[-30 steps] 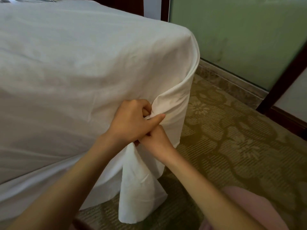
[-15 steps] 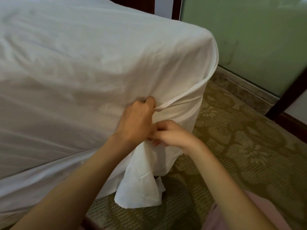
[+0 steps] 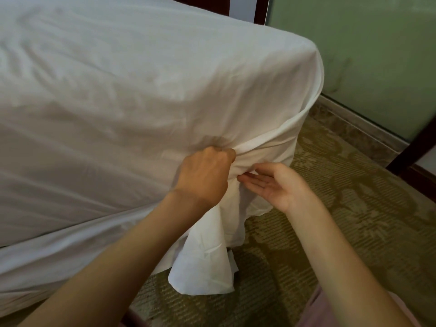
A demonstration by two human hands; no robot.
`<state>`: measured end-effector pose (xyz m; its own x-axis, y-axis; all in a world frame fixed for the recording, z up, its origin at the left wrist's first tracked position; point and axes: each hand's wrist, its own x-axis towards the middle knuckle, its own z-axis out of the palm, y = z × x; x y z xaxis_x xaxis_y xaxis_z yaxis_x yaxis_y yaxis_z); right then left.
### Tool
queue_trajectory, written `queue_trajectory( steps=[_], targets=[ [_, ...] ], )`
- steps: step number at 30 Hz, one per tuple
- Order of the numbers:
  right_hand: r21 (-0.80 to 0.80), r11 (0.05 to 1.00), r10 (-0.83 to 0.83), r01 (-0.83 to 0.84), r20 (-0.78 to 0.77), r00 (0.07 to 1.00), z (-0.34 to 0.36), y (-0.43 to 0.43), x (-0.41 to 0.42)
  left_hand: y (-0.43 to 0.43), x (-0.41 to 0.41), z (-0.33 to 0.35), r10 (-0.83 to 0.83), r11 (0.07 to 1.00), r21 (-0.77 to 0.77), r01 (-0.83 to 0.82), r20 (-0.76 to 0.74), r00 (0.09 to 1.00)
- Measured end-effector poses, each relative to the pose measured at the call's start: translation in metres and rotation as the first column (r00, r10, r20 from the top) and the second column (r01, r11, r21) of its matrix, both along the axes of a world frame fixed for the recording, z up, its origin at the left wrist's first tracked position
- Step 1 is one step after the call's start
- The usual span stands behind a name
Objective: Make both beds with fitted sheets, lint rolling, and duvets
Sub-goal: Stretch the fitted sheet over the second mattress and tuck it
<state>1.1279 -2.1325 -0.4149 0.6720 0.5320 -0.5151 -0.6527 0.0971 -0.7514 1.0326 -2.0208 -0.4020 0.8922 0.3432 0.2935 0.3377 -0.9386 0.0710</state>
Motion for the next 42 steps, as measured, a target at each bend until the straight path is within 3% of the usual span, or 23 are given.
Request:
queue_trajectory(
  steps=[4,7,10,13,15,17,20,23,25,27,29,34,42],
  targets=[
    [0.082,0.996,0.042,-0.036,-0.079,0.996,0.002,-0.005,0.006,-0.005,-0.004,0.004,0.078,0.997,-0.020,-0.081,-0.106,0.991],
    [0.092,0.995,0.044,-0.035,-0.098,0.994,0.003,-0.003,0.009,-0.005,-0.008,0.005,0.081,0.944,-0.309,-0.116,-0.123,0.989],
    [0.082,0.997,0.002,0.006,-0.108,0.994,-0.002,-0.001,0.008,-0.012,-0.020,-0.011,0.006,0.687,-0.726,-0.033,-0.040,0.999],
    [0.114,0.992,-0.031,0.046,-0.133,0.991,-0.009,0.000,0.009,-0.026,-0.032,-0.031,0.034,0.472,-0.881,0.027,0.049,0.998],
    [0.126,0.991,-0.024,0.037,-0.103,0.994,-0.013,0.001,0.011,-0.034,-0.033,-0.036,0.154,0.284,-0.956,0.069,0.116,0.981],
    [0.131,0.991,-0.019,0.026,-0.059,0.998,-0.017,0.001,0.013,-0.042,-0.031,-0.037,0.294,0.070,-0.987,0.147,0.161,0.942],
    [0.158,0.985,0.070,-0.067,-0.009,0.998,-0.019,-0.004,0.018,-0.048,-0.024,-0.037,0.449,-0.061,-0.977,0.202,0.154,0.880],
    [0.135,0.974,0.178,-0.183,0.046,0.983,-0.017,-0.011,0.019,-0.043,-0.025,-0.030,0.584,-0.291,-0.895,0.337,0.112,0.804],
    [0.172,0.976,0.134,-0.136,0.023,0.991,-0.018,-0.011,0.017,-0.035,-0.030,-0.023,0.628,-0.443,-0.783,0.438,0.078,0.774],
    [0.223,0.973,0.061,-0.056,-0.016,0.998,-0.019,-0.011,0.013,-0.026,-0.035,-0.019,0.658,-0.498,-0.722,0.480,0.046,0.751],
    [0.250,0.968,0.006,0.002,-0.033,0.999,-0.021,-0.009,0.010,-0.024,-0.036,-0.019,0.688,-0.456,-0.748,0.482,0.048,0.724],
    [0.243,0.969,-0.045,0.039,0.020,0.999,-0.028,0.000,0.010,-0.034,-0.031,-0.031,0.703,-0.092,-0.914,0.396,0.222,0.676],
    [0.266,0.964,-0.077,0.025,0.189,0.979,-0.027,0.020,0.022,-0.025,-0.031,-0.036,0.533,0.360,-0.863,0.354,0.502,0.681]
  ],
)
